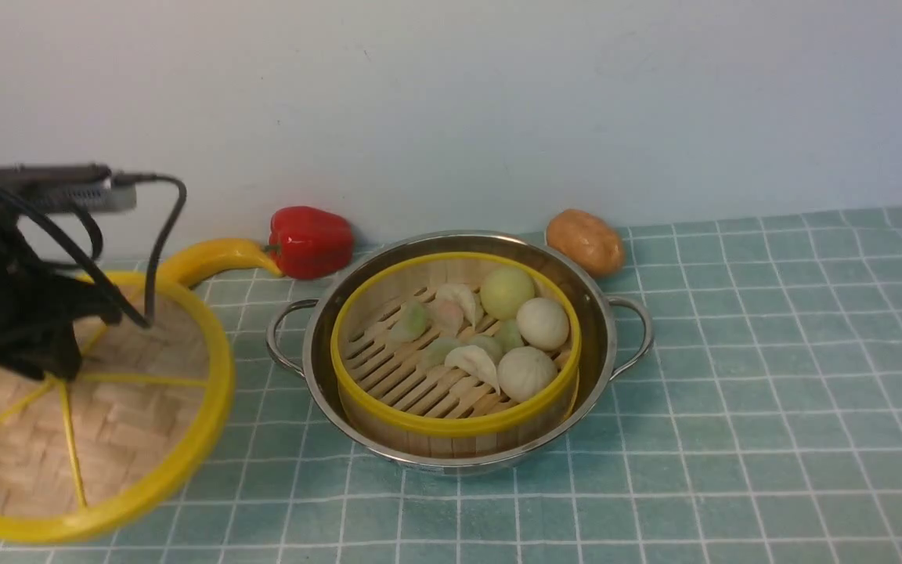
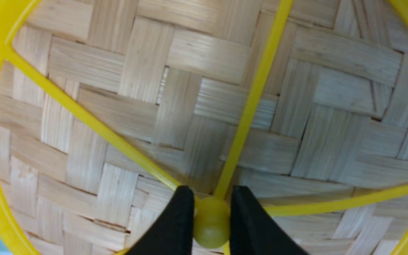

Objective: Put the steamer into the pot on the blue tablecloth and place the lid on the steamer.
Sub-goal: 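Grasp the bamboo steamer lid lying on the table by its centre knob, then place the yellow bamboo steamer lid onto the steamer in the pot with the left gripper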

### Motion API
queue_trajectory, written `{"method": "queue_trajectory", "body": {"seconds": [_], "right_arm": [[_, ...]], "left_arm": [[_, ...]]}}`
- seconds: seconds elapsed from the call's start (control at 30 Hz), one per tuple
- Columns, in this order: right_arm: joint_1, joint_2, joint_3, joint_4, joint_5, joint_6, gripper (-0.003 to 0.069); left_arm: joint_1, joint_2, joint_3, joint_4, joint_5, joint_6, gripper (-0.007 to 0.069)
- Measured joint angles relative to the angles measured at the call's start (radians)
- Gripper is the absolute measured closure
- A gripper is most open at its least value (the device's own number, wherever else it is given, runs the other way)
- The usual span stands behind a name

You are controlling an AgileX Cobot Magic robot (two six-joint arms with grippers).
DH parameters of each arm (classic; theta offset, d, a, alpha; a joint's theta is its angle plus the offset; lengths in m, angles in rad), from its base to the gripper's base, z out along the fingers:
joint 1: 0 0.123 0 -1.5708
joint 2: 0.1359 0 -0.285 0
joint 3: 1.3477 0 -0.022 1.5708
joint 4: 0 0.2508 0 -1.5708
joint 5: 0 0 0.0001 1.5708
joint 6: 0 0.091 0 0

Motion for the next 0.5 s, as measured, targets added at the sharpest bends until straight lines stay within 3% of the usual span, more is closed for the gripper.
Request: {"method": "queue_trajectory", "body": {"seconds": [0.17,0.5], "right_arm": [[0.0,0.0,0.0,0.0,0.0,0.0,0.0419],[0.0,0.0,0.0,0.0,0.0,0.0,0.0419]], "left_arm": [[-0.072,0.0,-0.166,-0.005,0.006,0.056,0.0505],[-0.414,0.145,-0.329,-0.039,-0.01,0.173,0.0505]]}}
